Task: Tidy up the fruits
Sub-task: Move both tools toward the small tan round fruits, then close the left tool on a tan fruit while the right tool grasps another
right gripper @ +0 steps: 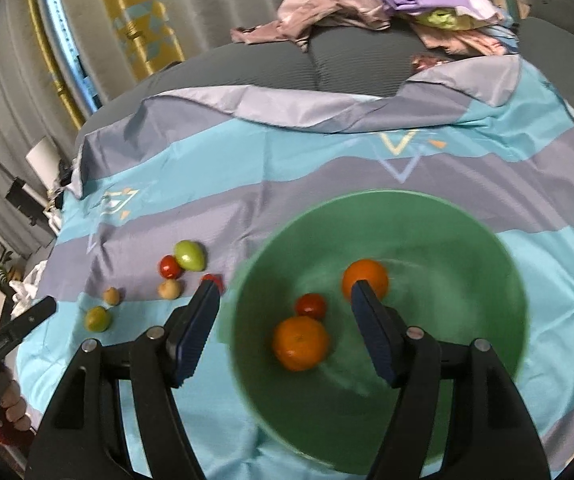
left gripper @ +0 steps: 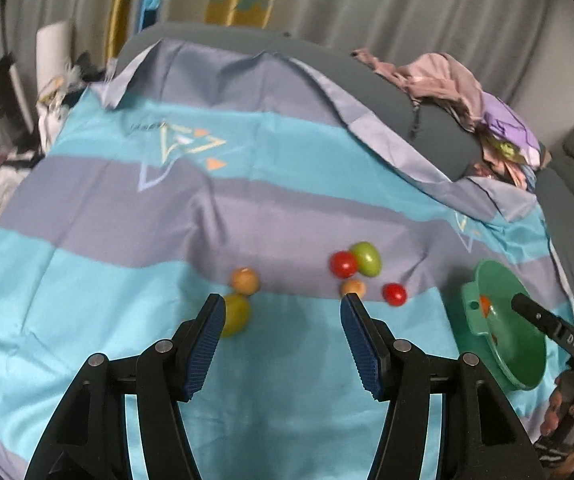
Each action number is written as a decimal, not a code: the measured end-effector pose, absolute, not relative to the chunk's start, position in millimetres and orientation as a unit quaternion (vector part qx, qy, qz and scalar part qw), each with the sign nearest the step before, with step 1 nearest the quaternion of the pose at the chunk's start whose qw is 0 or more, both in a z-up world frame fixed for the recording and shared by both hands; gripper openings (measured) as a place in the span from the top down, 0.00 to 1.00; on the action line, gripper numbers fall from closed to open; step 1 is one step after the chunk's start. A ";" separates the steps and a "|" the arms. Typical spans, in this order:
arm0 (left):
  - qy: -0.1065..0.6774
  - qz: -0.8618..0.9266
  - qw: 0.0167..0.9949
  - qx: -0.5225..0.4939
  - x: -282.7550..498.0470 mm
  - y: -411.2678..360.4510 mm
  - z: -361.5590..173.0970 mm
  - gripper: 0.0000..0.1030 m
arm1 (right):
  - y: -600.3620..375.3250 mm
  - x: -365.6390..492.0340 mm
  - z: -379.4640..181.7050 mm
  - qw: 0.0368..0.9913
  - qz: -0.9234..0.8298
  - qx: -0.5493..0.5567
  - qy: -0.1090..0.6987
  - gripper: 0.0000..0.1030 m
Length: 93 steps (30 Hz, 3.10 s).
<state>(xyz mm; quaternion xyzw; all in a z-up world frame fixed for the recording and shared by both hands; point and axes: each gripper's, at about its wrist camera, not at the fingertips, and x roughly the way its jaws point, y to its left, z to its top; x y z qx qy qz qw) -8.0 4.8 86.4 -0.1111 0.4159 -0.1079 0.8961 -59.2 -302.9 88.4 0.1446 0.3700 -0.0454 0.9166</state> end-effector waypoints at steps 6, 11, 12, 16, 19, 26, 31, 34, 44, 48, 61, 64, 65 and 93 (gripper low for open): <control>0.424 -0.092 0.891 -0.138 0.5 28.1 75.0 0.42 | -276.5 -54.9 90.2 0.919 -0.005 0.139 0.369 0.34; 0.436 -0.096 0.884 -0.140 7.2 32.1 66.5 0.42 | -249.8 -43.8 92.3 0.913 0.045 0.141 0.380 0.34; 0.439 -0.098 0.882 -0.142 9.7 32.7 64.8 0.42 | -244.1 -39.7 91.6 0.910 0.056 0.144 0.384 0.34; 0.446 -0.113 0.876 -0.144 29.9 30.6 62.4 0.42 | -224.9 -17.6 85.0 0.895 0.086 0.166 0.406 0.49; 0.460 -0.116 0.868 -0.148 45.1 27.0 57.0 0.46 | -205.4 6.1 71.9 0.881 0.088 0.159 0.437 0.61; 0.497 -0.116 0.848 -0.146 67.9 15.6 33.6 0.53 | -177.1 53.1 37.6 0.863 0.062 0.125 0.485 0.69; 0.517 -0.106 0.838 -0.140 77.0 11.7 21.2 0.53 | -178.0 69.5 20.0 0.855 0.043 0.104 0.507 0.69; 0.523 -0.101 0.836 -0.132 79.9 9.6 15.8 0.53 | -179.8 74.8 15.3 0.853 0.040 0.099 0.512 0.69; 0.519 -0.078 0.844 -0.107 85.5 4.1 9.5 0.63 | -176.7 82.4 4.2 0.851 0.037 0.084 0.517 0.69; 0.514 -0.065 0.850 -0.101 87.4 6.0 8.4 0.70 | -175.2 82.3 3.7 0.855 0.037 0.076 0.512 0.70; 0.494 -0.068 0.860 -0.107 77.0 2.5 22.3 0.75 | -178.1 58.0 21.8 0.865 0.057 0.080 0.492 0.73; 0.481 -0.077 0.866 -0.113 67.0 0.2 33.8 0.75 | -179.0 43.4 31.9 0.871 0.063 0.086 0.480 0.73; 0.478 -0.079 0.867 -0.114 63.4 -0.6 36.4 0.75 | -179.0 39.0 34.3 0.872 0.066 0.087 0.478 0.73; 0.417 -0.171 0.886 -0.107 -0.9 -27.5 83.5 0.75 | -206.2 -36.7 65.1 0.896 0.089 0.143 0.411 0.73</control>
